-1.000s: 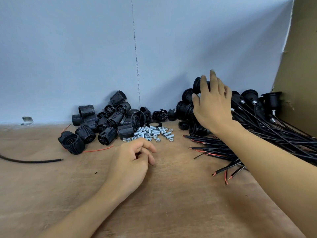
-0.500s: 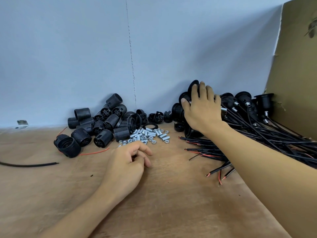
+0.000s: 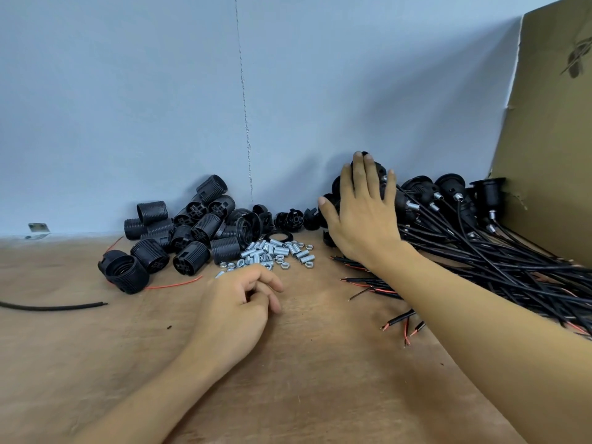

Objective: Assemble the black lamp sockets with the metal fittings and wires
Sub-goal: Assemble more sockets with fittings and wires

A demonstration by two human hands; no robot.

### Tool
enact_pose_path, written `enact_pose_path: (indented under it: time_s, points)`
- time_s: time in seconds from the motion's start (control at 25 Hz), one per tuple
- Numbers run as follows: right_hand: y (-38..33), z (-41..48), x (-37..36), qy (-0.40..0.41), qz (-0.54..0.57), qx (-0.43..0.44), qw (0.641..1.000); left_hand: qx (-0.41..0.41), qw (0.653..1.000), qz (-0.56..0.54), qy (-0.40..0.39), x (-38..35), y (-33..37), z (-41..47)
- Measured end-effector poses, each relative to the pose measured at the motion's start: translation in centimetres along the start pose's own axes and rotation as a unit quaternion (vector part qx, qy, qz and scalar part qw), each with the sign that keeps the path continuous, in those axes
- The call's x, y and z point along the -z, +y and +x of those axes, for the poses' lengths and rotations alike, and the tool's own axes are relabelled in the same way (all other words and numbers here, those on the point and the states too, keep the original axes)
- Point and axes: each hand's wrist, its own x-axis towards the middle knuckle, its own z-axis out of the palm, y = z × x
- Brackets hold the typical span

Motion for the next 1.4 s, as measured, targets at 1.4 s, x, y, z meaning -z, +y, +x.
enact_pose_path:
  time_s: [1.4]
  points:
    - [-7.8, -3.7, -0.3, -0.189, 0.232, 0.09, 0.95, 0.031, 0.981, 0.161, 0.106, 1.3, -2.5, 1.5]
